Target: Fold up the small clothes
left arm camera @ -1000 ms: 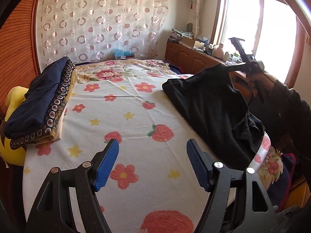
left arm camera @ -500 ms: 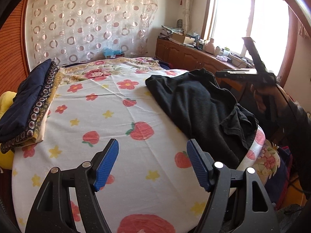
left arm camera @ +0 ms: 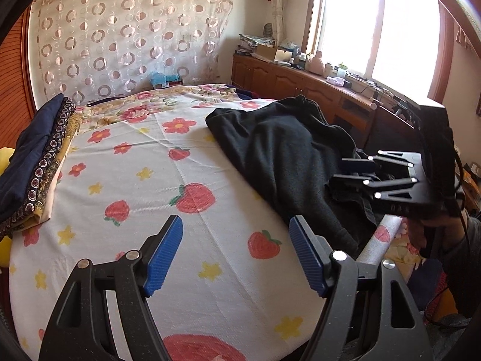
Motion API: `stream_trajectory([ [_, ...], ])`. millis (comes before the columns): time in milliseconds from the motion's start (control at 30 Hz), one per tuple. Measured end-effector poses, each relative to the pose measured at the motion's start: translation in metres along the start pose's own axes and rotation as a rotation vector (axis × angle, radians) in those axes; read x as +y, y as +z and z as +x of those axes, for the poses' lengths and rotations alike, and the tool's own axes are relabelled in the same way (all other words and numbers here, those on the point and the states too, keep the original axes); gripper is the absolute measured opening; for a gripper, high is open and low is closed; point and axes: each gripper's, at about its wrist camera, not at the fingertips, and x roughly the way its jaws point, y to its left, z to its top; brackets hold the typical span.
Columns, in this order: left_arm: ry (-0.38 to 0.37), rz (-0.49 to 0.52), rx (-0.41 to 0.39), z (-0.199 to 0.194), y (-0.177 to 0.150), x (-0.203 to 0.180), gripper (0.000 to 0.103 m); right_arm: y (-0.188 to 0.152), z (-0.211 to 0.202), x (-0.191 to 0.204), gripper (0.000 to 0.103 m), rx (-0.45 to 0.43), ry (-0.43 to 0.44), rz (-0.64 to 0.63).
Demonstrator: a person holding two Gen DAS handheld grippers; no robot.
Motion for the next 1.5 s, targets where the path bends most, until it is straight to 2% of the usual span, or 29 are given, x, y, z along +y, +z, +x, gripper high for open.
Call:
stream_trajectory([
  [400, -0.005, 0.002, 0.011, 0.005, -0.002, -0.004, 0.075, -0.009, -0.029, 0.019, 0.044, -0.004, 0.021, 0.000],
  [567, -0.007, 0.003, 0.013, 0.005, -0.003, -0.004, 0.075, -0.013, -0.020, 0.025, 0.044, 0.014, -0.041, -0.032],
  [633, -0.008, 0.004, 0.014, 0.006, -0.004, -0.004, 0.075, -0.014, -0.017, 0.019, 0.044, 0.027, -0.035, -0.014],
  [700, -0.008, 0.003, 0.016, 0.006, -0.004, -0.005, 0.075, -0.017, -0.016, 0.017, 0.038, 0.034, -0.024, -0.008],
  [767, -0.010, 0.003, 0.017, 0.007, -0.004, -0.005, 0.075, -0.020, -0.020, 0.015, 0.018, 0.032, -0.019, -0.010],
  [800, -0.011, 0.005, 0.018, 0.007, -0.004, -0.006, 0.075, -0.021, -0.024, 0.011, 0.013, 0.026, -0.010, 0.002],
  [900, -0.016, 0.012, 0.018, 0.007, -0.004, -0.009, 0.075, -0.027, -0.049, -0.009, 0.011, -0.005, 0.021, 0.066],
  [1067, -0.026, 0.020, 0.022, 0.010, -0.002, -0.014, 0.075, -0.048, -0.099, -0.040, 0.010, -0.040, -0.042, 0.140],
  [1200, -0.039, 0.033, 0.024, 0.011, 0.000, -0.022, 0.075, -0.067, -0.124, -0.054, 0.009, -0.030, -0.100, 0.169],
  [1300, -0.053, 0.048, 0.025, 0.012, 0.003, -0.029, 0.075, -0.076, -0.130, -0.056, 0.009, -0.007, -0.113, 0.177],
  [1500, -0.065, 0.072, 0.025, 0.014, 0.010, -0.041, 0.075, -0.073, -0.141, -0.044, 0.009, -0.025, -0.148, 0.164],
])
